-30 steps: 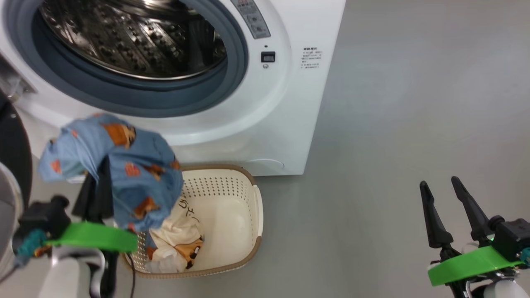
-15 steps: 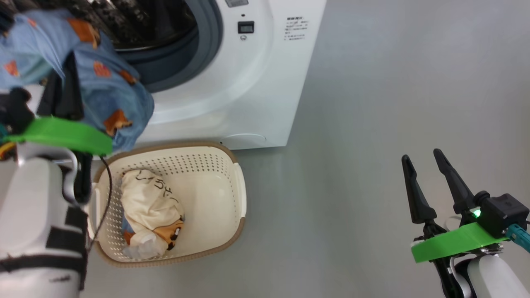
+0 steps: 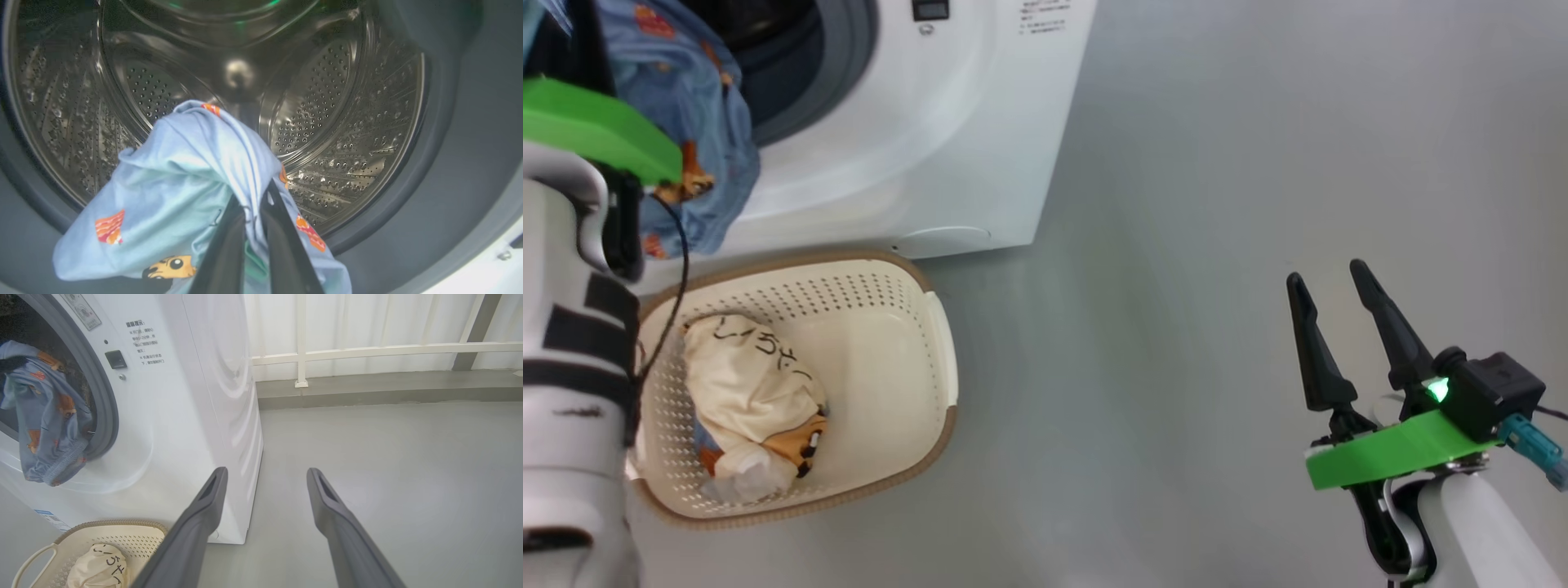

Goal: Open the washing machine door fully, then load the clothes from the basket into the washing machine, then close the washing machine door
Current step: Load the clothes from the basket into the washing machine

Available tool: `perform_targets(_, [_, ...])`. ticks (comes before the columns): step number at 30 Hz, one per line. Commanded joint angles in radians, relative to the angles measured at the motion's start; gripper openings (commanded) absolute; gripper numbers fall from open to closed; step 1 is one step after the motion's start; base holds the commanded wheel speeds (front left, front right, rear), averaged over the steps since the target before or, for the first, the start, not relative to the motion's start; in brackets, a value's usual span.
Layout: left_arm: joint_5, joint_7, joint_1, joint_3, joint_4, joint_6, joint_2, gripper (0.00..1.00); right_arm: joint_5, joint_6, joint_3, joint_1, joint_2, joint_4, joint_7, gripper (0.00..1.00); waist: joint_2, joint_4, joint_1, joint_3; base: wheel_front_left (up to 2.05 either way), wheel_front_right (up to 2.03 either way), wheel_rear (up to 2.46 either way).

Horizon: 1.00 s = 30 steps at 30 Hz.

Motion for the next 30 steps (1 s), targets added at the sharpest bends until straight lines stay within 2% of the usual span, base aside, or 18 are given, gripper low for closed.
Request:
perform_targets(1, [0.005, 0.003, -0.045, 0.010, 0.008, 0.001, 0.047, 0.00, 0.009, 0.004, 0.023, -0.026, 0.001, -0.023, -0.008, 1.00, 0.0000, -0.036, -0.0001, 0.040, 0.00, 0.00, 0.00])
perform_targets(9, [-0.008, 0.035, -0.184, 0.006, 0.152, 0.003, 0.068, 0.00, 0.013, 0.004, 0.041, -0.058, 0.027, -0.028, -0.008, 1.00, 0.0000, -0.082, -0.0001, 0.099, 0.00, 0.00, 0.00])
perform_targets(17, [0.001, 0.041, -0.269, -0.010, 0.196, 0.010, 0.124, 0.00, 0.019, 0.004, 0.067, -0.073, 0.045, -0.033, -0.008, 1.00, 0.0000, -0.139, -0.0001, 0.136, 0.00, 0.00, 0.00])
perform_targets(25, [0.016, -0.005, -0.351, -0.025, 0.120, 0.006, 0.154, 0.00, 0.021, 0.004, 0.064, -0.078, 0.054, -0.042, -0.008, 1.00, 0.0000, -0.149, -0.0001, 0.173, 0.00, 0.00, 0.00])
perform_targets(30, [0.046, -0.007, -0.342, -0.014, -0.052, 0.007, 0.180, 0.00, 0.020, 0.004, 0.071, -0.096, 0.061, -0.042, -0.008, 1.00, 0.0000, -0.148, -0.0001, 0.194, 0.00, 0.00, 0.00])
